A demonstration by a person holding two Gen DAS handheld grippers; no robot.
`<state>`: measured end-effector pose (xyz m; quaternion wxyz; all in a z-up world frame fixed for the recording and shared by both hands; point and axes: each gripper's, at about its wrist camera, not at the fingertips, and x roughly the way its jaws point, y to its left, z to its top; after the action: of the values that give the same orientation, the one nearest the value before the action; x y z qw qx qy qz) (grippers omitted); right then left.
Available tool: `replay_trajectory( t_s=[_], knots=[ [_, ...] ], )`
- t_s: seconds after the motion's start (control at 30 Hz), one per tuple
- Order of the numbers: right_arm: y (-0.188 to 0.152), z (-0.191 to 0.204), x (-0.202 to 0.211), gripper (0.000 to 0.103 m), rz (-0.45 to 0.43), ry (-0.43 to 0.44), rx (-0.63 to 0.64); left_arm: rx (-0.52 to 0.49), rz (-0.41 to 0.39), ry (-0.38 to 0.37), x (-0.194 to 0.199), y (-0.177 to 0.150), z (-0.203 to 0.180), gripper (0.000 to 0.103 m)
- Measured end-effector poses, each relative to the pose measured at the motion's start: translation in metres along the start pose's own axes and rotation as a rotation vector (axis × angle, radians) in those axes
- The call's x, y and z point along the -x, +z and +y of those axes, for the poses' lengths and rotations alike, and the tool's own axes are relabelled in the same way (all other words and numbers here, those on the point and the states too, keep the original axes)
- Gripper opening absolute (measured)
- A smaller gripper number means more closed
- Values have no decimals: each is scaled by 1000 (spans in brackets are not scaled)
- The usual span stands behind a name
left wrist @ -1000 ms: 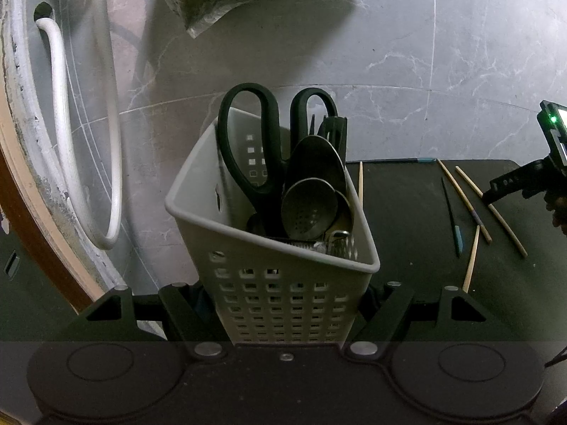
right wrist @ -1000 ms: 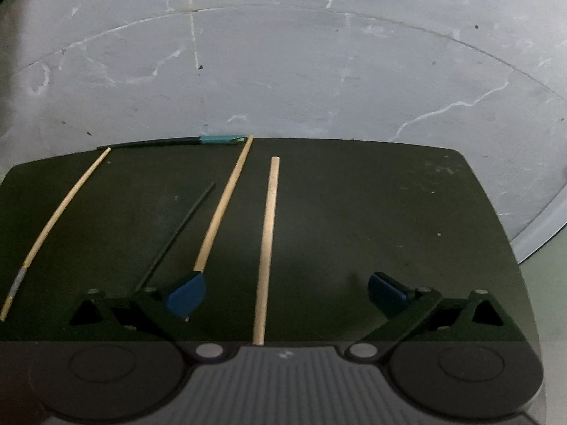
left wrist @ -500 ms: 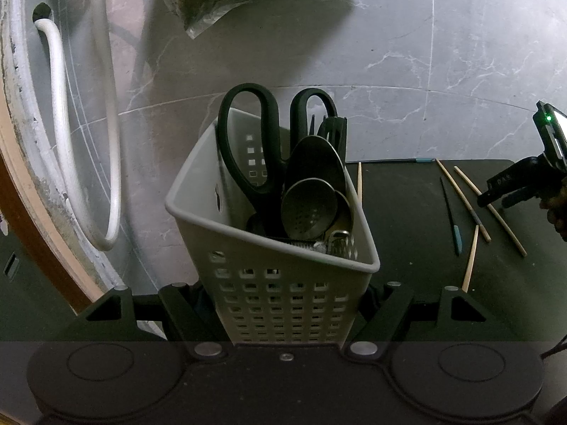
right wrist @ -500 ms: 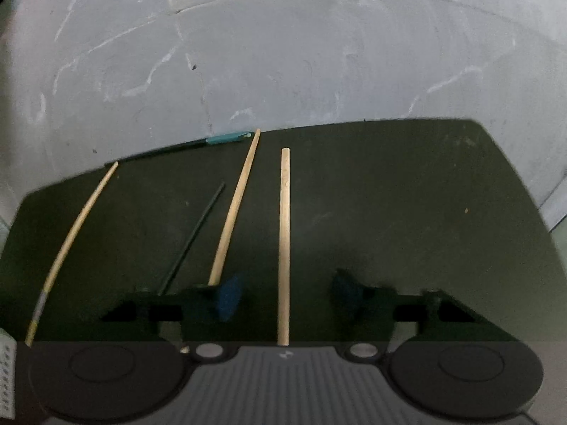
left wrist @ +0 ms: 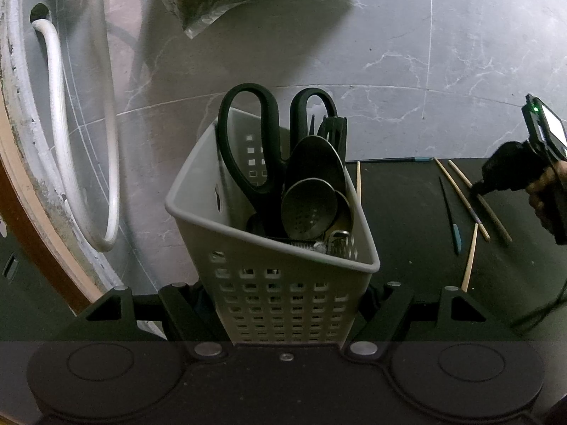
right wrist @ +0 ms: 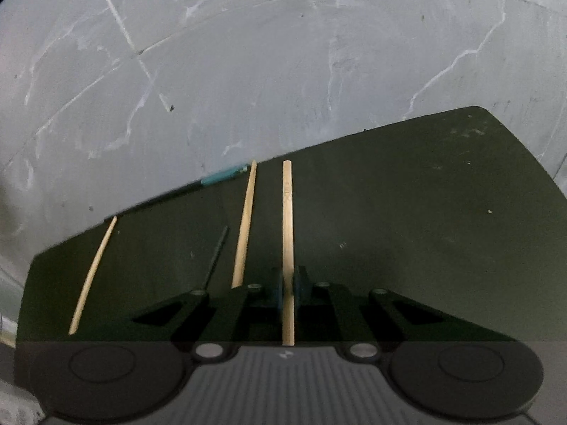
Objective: Organize utensils
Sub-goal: 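Lower the right gripper onto two wooden chopsticks and close it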
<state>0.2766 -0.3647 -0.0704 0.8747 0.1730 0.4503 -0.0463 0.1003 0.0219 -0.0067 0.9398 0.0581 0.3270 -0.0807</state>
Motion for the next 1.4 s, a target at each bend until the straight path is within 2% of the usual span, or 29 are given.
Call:
replay_trajectory(
  t_s=[0.27, 0.33, 0.4, 0.53, 0.57, 0.6, 0.7, 1.03, 1.13, 1.2, 1.27, 1.4],
  knots=[
    [5, 5, -6, 8, 8, 22, 26, 1, 0, 1, 0, 0, 0, 77],
    [5, 2, -4, 14, 10, 28, 18, 1, 0, 1, 0, 0, 0, 77],
    [5, 0, -2, 33, 7, 34, 9, 0, 0, 1, 0, 0, 0, 77],
    [4, -6, 3, 38, 13, 52, -31, 1, 0, 1, 0, 0, 0, 77],
    [2, -5, 5, 43, 15, 57, -33, 1, 0, 1, 0, 0, 0, 77],
    [0, -3, 5, 48, 16, 61, -31, 1, 0, 1, 0, 0, 0, 77],
    [-4, 5, 5, 51, 18, 48, 11, 0, 0, 1, 0, 0, 0, 77],
    [-14, 36, 1, 50, 35, -65, 214, 2, 0, 1, 0, 0, 0, 77],
    [-16, 40, 1, 37, 37, -84, 256, 1, 0, 1, 0, 0, 0, 77],
    [-16, 40, 1, 20, 34, -92, 274, 2, 0, 1, 0, 0, 0, 76],
    [-18, 38, 3, 15, 35, -81, 281, 1, 0, 1, 0, 0, 0, 76],
    [-22, 33, 8, 15, 42, -65, 286, 1, 0, 1, 0, 0, 0, 76]
  ],
)
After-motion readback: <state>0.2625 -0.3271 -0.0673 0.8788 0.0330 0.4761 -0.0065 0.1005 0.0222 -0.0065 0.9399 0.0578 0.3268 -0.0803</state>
